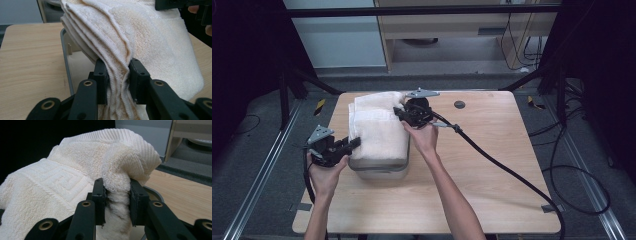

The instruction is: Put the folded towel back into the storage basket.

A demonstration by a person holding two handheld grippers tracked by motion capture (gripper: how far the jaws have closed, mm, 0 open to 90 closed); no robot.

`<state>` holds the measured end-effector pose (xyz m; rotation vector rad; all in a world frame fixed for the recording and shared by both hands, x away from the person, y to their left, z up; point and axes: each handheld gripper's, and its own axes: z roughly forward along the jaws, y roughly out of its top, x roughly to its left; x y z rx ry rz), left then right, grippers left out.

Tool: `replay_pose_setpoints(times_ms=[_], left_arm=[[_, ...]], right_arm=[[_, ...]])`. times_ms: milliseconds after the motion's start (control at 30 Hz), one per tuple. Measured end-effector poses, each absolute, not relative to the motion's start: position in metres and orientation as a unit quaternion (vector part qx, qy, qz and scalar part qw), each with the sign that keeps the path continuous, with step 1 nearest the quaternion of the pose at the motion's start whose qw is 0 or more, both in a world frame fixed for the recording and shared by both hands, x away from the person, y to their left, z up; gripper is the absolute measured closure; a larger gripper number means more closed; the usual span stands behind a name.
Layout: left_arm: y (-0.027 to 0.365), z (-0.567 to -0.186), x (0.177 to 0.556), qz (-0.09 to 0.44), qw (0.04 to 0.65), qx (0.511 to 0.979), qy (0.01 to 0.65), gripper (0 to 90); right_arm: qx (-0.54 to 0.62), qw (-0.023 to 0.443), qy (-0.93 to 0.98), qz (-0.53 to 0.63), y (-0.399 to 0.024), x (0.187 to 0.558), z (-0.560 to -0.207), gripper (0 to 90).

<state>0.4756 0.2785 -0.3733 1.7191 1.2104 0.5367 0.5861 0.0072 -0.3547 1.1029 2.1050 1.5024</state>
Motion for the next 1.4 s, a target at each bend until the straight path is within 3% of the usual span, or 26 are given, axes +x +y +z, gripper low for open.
replay_pose_setpoints(times_ms=[1400], left_arm=[[0.27, -0.416, 0.494, 0.206, 0.394, 0.733, 0.514, 70.0]], right_arm=[[0.416, 0.167, 0.766, 0.461, 0.021, 0.596, -0.409, 69.2]])
